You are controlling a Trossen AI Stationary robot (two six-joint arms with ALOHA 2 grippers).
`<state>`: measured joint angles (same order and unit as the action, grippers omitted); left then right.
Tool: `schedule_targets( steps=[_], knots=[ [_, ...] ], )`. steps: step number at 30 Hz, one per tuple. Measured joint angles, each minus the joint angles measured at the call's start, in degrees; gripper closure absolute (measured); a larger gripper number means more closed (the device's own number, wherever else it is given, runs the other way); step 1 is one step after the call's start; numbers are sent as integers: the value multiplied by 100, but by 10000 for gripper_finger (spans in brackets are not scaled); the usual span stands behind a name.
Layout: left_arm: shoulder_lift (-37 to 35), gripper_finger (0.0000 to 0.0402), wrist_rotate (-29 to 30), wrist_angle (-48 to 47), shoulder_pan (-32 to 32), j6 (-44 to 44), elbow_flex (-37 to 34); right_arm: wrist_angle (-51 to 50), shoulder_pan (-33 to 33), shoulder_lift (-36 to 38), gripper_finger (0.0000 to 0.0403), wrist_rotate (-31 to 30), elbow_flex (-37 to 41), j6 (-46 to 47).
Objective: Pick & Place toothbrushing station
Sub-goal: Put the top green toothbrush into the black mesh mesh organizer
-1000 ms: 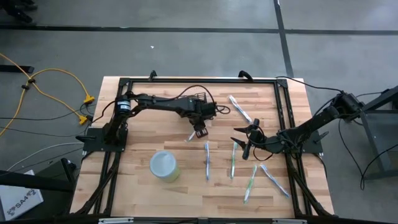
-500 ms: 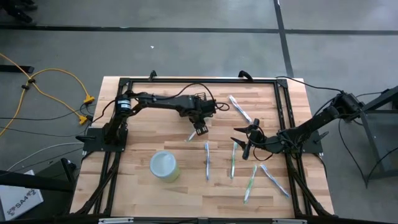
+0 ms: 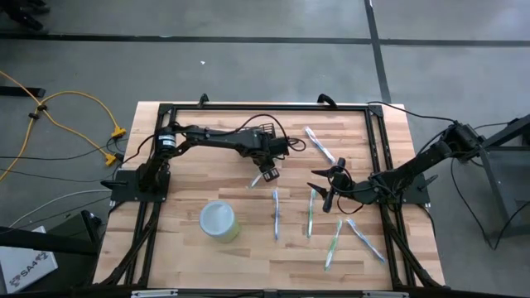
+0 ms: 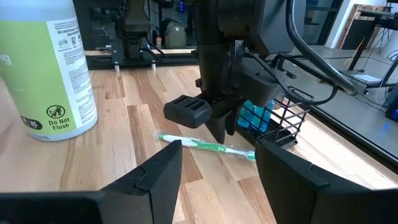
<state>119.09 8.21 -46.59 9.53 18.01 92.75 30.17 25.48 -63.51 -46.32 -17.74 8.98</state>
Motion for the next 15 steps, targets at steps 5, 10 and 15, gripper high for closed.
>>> schedule_targets(
  steps=[5, 10, 15],
  knots=[
    [16, 283, 249, -11, -94, 492, -9, 0, 0, 0, 208, 0, 0, 0],
    [46, 283, 507, -11, -226, 666, -26, 1, 2, 0, 208, 1, 0, 1],
    [44, 282, 666, -9, -243, 686, -26, 0, 0, 0, 208, 2, 0, 2]
  ],
)
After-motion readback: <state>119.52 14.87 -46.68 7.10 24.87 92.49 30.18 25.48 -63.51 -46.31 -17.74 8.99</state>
